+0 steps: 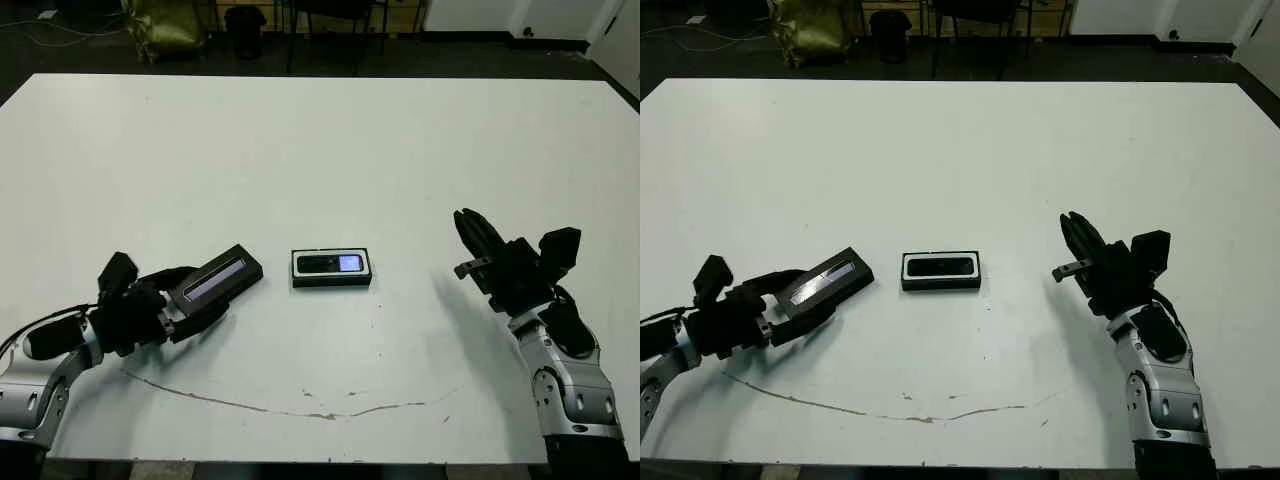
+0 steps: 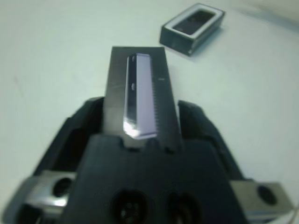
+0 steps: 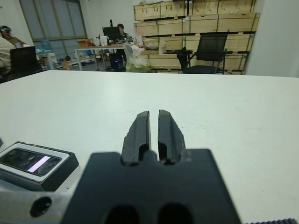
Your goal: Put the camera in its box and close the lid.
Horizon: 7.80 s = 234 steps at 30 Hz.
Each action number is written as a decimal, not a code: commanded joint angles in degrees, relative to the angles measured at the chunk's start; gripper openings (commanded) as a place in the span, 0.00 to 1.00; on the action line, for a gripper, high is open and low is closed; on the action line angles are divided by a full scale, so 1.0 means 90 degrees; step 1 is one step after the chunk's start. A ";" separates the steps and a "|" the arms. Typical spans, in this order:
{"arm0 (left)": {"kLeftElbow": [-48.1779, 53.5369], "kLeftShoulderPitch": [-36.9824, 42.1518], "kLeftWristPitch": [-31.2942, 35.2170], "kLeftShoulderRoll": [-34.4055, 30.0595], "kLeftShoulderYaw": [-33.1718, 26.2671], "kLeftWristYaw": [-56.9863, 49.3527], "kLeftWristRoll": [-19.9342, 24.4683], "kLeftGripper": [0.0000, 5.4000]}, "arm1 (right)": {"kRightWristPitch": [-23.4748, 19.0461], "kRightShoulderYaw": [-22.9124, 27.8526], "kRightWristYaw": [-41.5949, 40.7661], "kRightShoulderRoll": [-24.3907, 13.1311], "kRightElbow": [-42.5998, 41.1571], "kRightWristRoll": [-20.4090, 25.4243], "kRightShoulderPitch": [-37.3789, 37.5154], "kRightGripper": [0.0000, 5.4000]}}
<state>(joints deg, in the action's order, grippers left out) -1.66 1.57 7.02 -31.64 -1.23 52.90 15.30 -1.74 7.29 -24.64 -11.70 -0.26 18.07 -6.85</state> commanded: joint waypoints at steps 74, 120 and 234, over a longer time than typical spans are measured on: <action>-0.2219 0.4031 0.0422 0.0688 0.1593 0.2336 -0.0125 0.49 | 0.0393 -0.0160 -0.0016 0.0137 0.0569 -0.0125 0.0019 0.00; -0.5262 0.4796 -0.1999 0.1767 0.1603 0.2656 -0.1039 0.49 | 0.0426 -0.0196 0.0020 0.0154 0.0621 -0.0135 0.0055 0.00; 0.0444 0.1215 -0.0495 0.2230 -0.1403 -0.2034 0.0412 0.75 | 0.0347 -0.0185 0.0217 0.0431 0.0111 0.0070 0.0380 0.00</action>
<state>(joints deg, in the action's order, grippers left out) 1.30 15.09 4.15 -12.24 -12.71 37.23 20.19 2.48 5.54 -23.55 -8.13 1.08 18.73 -4.71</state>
